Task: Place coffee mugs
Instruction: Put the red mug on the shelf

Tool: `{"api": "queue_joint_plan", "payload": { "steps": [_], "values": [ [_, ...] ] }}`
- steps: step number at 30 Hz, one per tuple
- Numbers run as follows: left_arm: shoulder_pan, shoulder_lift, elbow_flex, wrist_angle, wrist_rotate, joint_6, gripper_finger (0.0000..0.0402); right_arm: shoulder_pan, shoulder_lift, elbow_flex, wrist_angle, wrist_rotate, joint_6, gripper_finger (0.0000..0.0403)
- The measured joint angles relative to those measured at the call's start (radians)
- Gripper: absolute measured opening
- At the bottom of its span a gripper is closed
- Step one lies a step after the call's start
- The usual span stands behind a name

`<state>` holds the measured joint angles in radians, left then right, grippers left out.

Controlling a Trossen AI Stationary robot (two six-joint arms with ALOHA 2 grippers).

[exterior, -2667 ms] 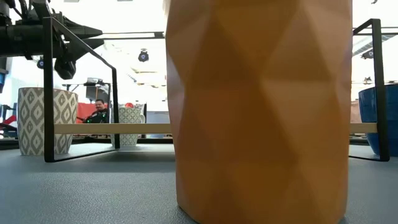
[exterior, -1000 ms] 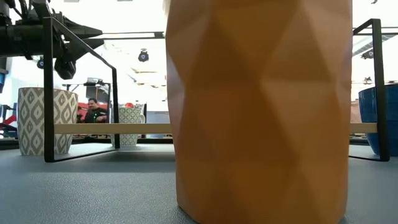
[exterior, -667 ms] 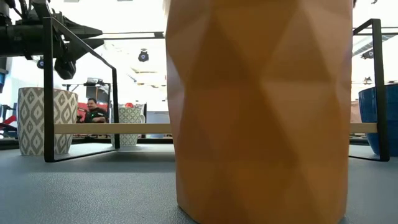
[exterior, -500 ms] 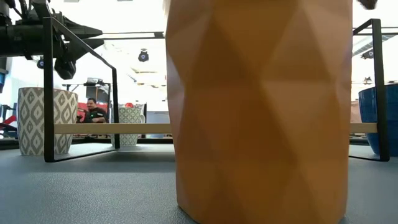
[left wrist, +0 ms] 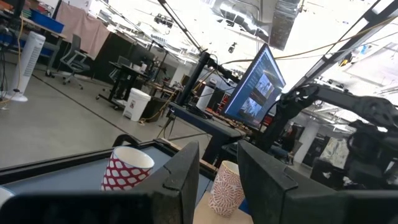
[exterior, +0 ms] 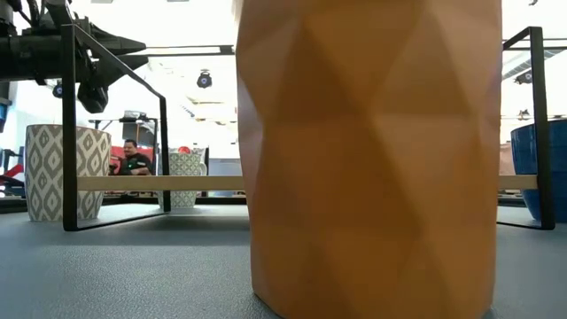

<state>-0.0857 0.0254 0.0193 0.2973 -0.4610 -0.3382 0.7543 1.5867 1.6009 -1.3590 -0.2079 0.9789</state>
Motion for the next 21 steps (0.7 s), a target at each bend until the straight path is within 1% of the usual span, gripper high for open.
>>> {"api": "queue_joint_plan", "payload": {
  "steps": [2, 6, 9, 14, 17, 21],
  "values": [
    [0.000, 0.000, 0.000, 0.000, 0.000, 0.000, 0.0093, 0.047, 0.011, -0.001, 0.028, 0.024, 0.051, 0.0149],
    [0.000, 0.000, 0.000, 0.000, 0.000, 0.000, 0.0093, 0.120, 0.048, -0.001, 0.099, 0.025, 0.134, 0.0164],
    [0.000, 0.000, 0.000, -0.001, 0.000, 0.000, 0.0093, 0.156, 0.082, -0.001, 0.106, 0.028, 0.183, 0.0172],
    [0.000, 0.000, 0.000, -0.006, 0.000, 0.000, 0.0093, 0.190, 0.144, -0.001, 0.114, 0.023, 0.199, 0.0171],
    [0.000, 0.000, 0.000, -0.008, 0.000, 0.000, 0.0093, 0.200, 0.168, -0.001, 0.130, 0.000, 0.191, 0.0169],
    [0.000, 0.000, 0.000, -0.008, 0.000, 0.000, 0.0093, 0.205, 0.201, -0.001, 0.129, 0.000, 0.189, 0.0169]
  ]
}}
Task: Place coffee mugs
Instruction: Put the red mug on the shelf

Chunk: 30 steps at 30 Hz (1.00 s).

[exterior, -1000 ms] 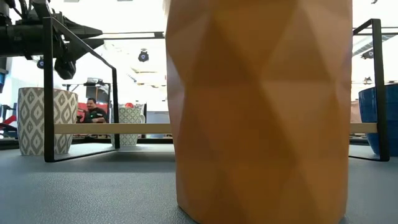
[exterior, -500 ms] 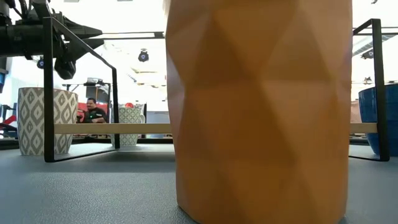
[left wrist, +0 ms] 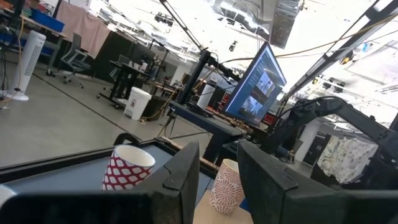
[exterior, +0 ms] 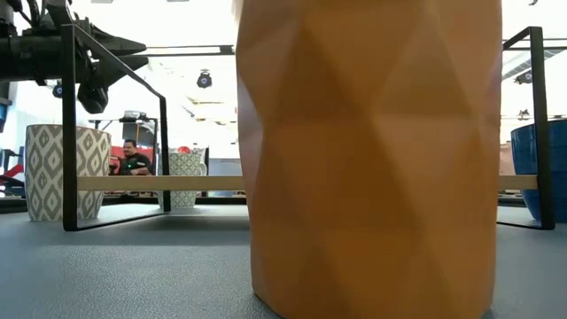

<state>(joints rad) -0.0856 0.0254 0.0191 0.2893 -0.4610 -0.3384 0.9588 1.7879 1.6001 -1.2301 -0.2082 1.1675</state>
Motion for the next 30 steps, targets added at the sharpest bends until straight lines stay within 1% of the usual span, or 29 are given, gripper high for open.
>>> {"api": "queue_joint_plan", "payload": {
  "steps": [5, 9, 15, 19, 21, 25, 26, 30],
  "values": [
    [0.000, 0.000, 0.000, 0.000, 0.000, 0.000, 0.0093, -0.001, 0.036, 0.000, 0.004, 0.006, -0.030, 0.0163],
    [0.000, 0.000, 0.000, 0.000, 0.000, 0.000, 0.0093, -0.001, 0.064, 0.000, 0.010, -0.001, -0.066, 0.0148],
    [0.000, 0.000, 0.000, 0.000, 0.000, 0.000, 0.0093, -0.001, 0.086, 0.000, 0.009, 0.007, -0.071, 0.0132],
    [0.000, 0.000, 0.000, 0.000, 0.000, 0.000, 0.0093, -0.001, 0.088, 0.000, 0.009, 0.027, -0.068, 0.0100],
    [0.000, 0.000, 0.000, 0.000, 0.000, 0.000, 0.0093, -0.002, 0.088, 0.000, 0.009, 0.044, -0.064, 0.0076],
    [0.000, 0.000, 0.000, 0.000, 0.000, 0.000, 0.0093, -0.002, 0.087, 0.000, 0.012, 0.047, -0.064, 0.0024],
    [0.000, 0.000, 0.000, 0.000, 0.000, 0.000, 0.0093, -0.001, 0.087, 0.000, 0.009, 0.053, -0.069, 0.0017],
    [0.000, 0.000, 0.000, 0.000, 0.000, 0.000, 0.0093, -0.002, 0.087, 0.000, 0.016, 0.052, -0.067, 0.0013]
  ]
}}
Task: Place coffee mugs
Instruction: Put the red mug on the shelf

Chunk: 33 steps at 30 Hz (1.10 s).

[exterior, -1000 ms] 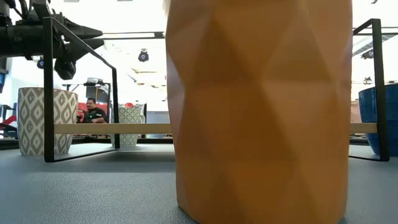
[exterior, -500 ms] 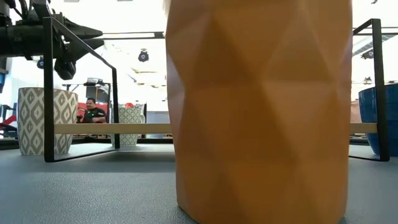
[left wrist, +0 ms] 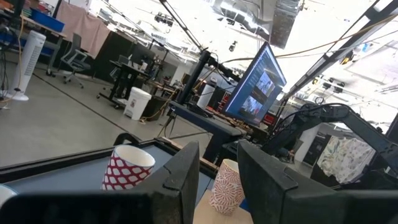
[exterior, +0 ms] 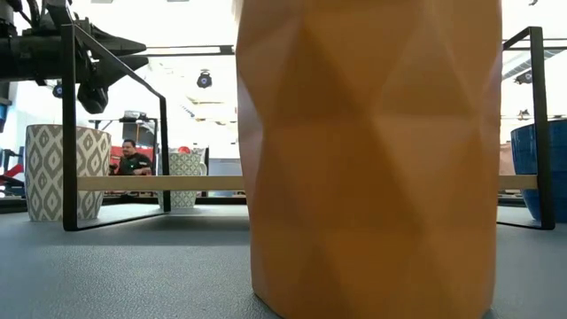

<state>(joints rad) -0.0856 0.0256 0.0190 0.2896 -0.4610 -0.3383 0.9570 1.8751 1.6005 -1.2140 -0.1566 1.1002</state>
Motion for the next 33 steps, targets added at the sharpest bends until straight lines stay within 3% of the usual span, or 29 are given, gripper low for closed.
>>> {"api": "queue_joint_plan", "payload": {
  "steps": [12, 24, 33],
  "values": [
    [0.000, 0.000, 0.000, 0.000, 0.000, 0.000, 0.0093, -0.002, -0.001, 0.005, 0.040, 0.001, 0.084, 0.0011],
    [0.000, 0.000, 0.000, 0.000, 0.000, 0.000, 0.0093, -0.082, -0.001, 0.124, 0.066, 0.149, -0.072, 0.0012],
    [0.000, 0.000, 0.000, 0.000, 0.000, 0.000, 0.0093, -0.206, -0.001, 0.185, 0.036, 0.161, -0.213, 0.0012]
  ]
}}
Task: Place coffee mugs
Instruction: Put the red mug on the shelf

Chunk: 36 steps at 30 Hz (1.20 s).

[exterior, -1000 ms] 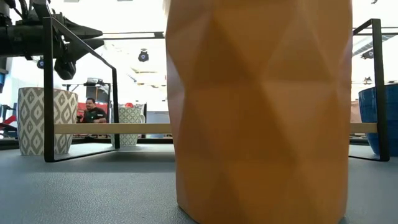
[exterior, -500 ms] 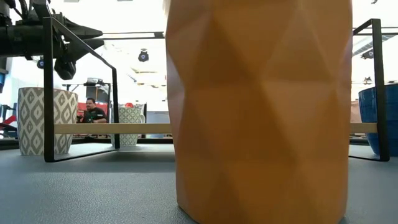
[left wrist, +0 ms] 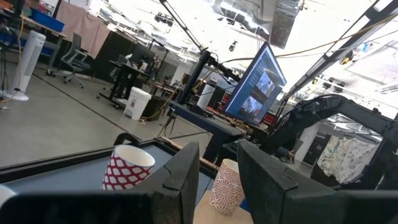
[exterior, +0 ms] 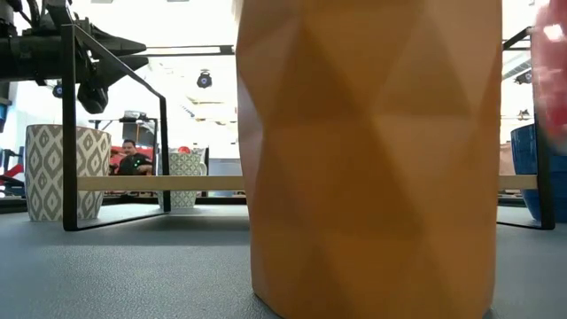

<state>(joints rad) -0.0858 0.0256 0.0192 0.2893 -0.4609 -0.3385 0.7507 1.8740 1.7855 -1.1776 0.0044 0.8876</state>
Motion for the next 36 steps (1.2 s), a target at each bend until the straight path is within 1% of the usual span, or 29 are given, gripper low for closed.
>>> {"api": "queue_joint_plan", "payload": {
  "steps": [3, 7, 14, 18, 22, 28, 36],
  "values": [
    [0.000, 0.000, 0.000, 0.000, 0.000, 0.000, 0.0093, -0.044, 0.000, 0.011, -0.032, -0.001, -0.030, 0.0012],
    [0.000, 0.000, 0.000, 0.000, 0.000, 0.000, 0.0093, -0.093, 0.000, 0.039, -0.022, 0.000, -0.101, 0.0012],
    [0.000, 0.000, 0.000, 0.000, 0.000, 0.000, 0.0093, -0.153, 0.000, 0.101, -0.031, 0.005, -0.202, 0.0012],
    [0.000, 0.000, 0.000, 0.000, 0.000, 0.000, 0.0093, -0.179, 0.000, 0.126, -0.103, 0.033, -0.212, 0.0012],
    [0.000, 0.000, 0.000, 0.000, 0.000, 0.000, 0.0093, -0.205, 0.000, 0.127, -0.200, 0.082, -0.228, 0.0012],
    [0.000, 0.000, 0.000, 0.000, 0.000, 0.000, 0.0093, -0.240, -0.002, 0.101, -0.276, 0.086, -0.255, 0.0012],
    [0.000, 0.000, 0.000, 0.000, 0.000, 0.000, 0.0093, -0.256, -0.002, 0.075, -0.316, 0.093, -0.281, 0.0012]
  ]
}}
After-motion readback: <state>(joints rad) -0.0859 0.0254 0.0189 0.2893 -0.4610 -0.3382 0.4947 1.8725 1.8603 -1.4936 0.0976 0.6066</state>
